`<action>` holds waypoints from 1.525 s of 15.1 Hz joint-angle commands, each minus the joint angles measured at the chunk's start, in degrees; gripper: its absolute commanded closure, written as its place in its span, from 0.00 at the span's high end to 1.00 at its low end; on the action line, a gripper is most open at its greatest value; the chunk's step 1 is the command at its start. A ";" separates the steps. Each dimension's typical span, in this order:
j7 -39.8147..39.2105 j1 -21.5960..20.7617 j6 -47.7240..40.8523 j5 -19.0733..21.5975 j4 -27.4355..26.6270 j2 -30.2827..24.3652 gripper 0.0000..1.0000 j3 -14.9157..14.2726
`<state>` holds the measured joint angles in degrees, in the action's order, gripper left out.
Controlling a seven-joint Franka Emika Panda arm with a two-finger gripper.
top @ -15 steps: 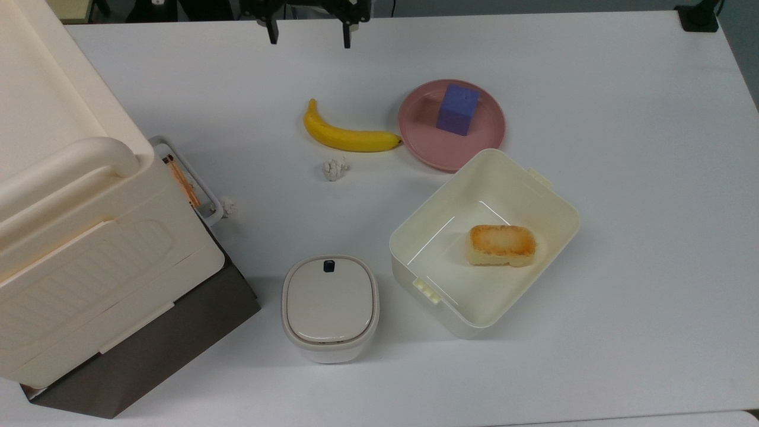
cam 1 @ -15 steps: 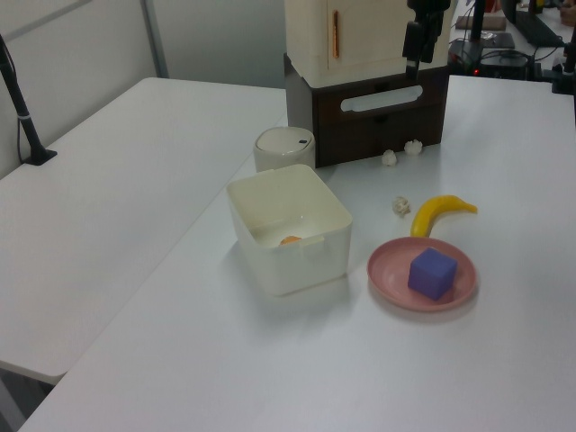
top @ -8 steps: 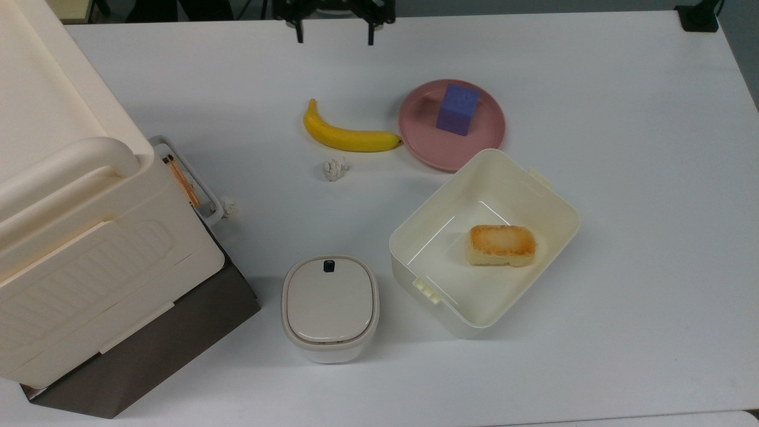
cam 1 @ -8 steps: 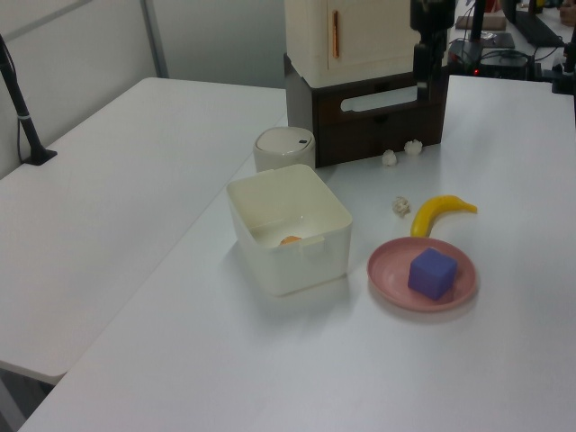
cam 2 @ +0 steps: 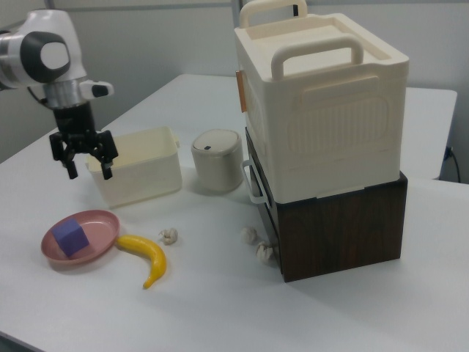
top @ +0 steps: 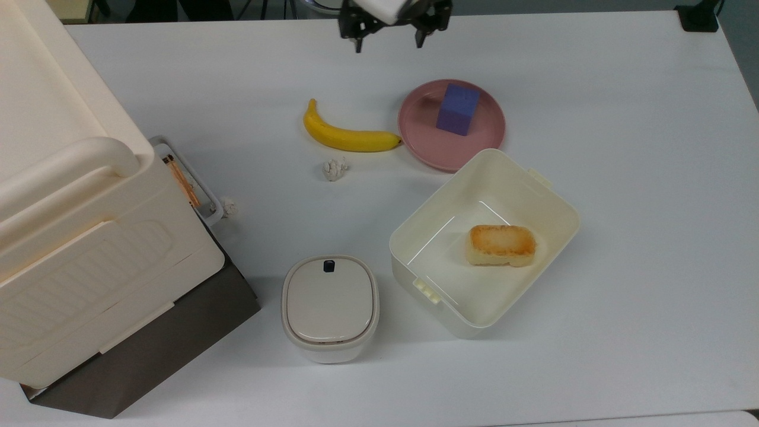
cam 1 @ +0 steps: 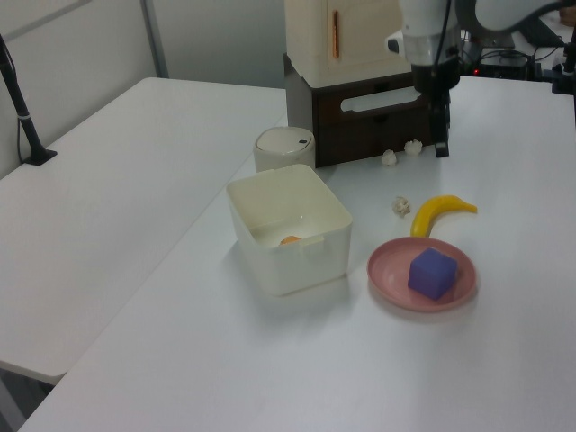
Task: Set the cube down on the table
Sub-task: 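Move the gripper over the purple cube on the pink plate and lower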
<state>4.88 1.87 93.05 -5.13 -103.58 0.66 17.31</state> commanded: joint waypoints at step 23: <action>37.66 -7.32 22.44 -14.82 -14.28 10.85 1.00 11.69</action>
<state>40.71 -4.85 114.39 -18.85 -117.18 11.02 29.10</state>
